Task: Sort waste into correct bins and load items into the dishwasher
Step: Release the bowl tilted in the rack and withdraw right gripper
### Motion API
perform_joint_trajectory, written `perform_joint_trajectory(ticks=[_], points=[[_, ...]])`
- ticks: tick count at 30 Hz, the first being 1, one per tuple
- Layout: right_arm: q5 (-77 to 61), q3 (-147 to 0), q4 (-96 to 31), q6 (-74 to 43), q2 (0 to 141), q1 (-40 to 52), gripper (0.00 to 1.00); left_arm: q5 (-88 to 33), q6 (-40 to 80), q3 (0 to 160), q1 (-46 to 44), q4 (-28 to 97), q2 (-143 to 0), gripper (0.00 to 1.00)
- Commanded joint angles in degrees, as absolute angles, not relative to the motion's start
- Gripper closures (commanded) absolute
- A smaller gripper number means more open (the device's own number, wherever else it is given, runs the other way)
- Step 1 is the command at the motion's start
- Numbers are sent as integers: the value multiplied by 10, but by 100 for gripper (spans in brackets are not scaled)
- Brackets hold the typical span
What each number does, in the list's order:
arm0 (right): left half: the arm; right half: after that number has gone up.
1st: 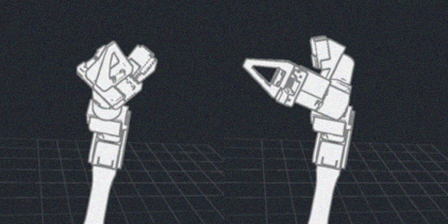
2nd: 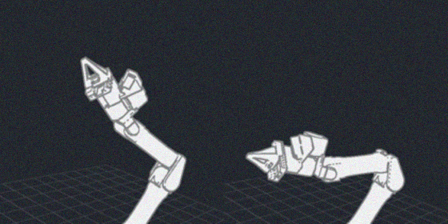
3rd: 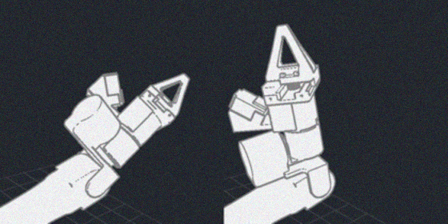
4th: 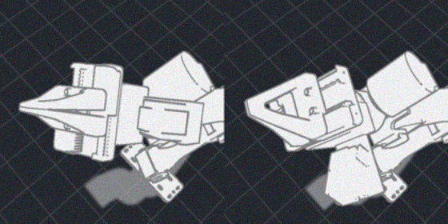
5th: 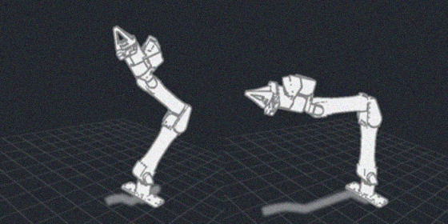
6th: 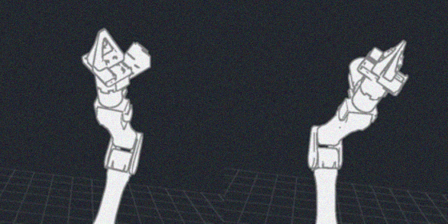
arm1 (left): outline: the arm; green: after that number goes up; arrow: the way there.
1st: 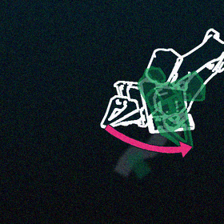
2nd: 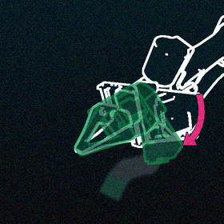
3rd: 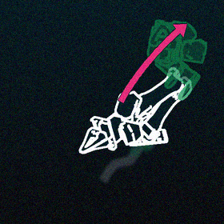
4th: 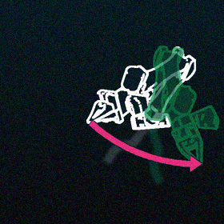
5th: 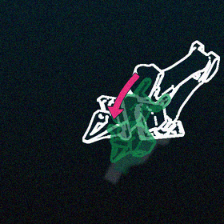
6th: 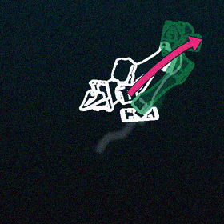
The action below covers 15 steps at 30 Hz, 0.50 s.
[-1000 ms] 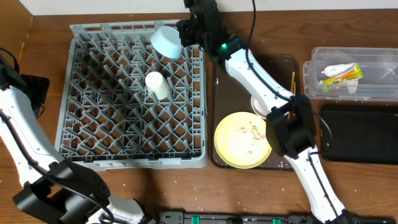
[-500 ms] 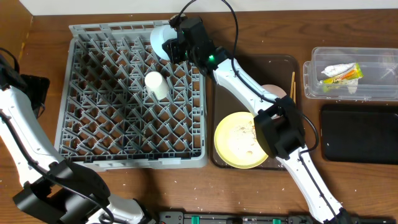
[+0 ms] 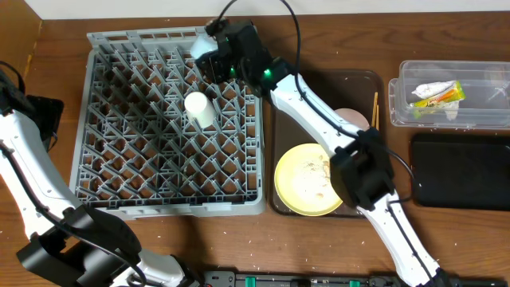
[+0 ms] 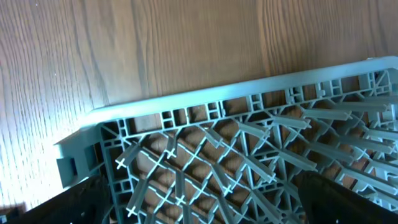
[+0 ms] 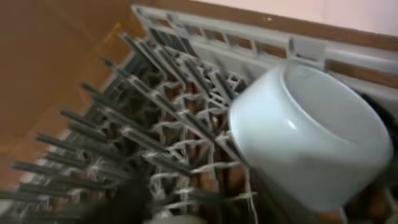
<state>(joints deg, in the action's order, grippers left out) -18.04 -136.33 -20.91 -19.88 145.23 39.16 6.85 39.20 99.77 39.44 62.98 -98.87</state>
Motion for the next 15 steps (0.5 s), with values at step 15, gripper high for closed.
perform_joint_trajectory(ticks=[15], points=[[-28, -1373, -687, -145, 1228, 244, 13, 80, 397, 996, 396, 632, -977, 2]])
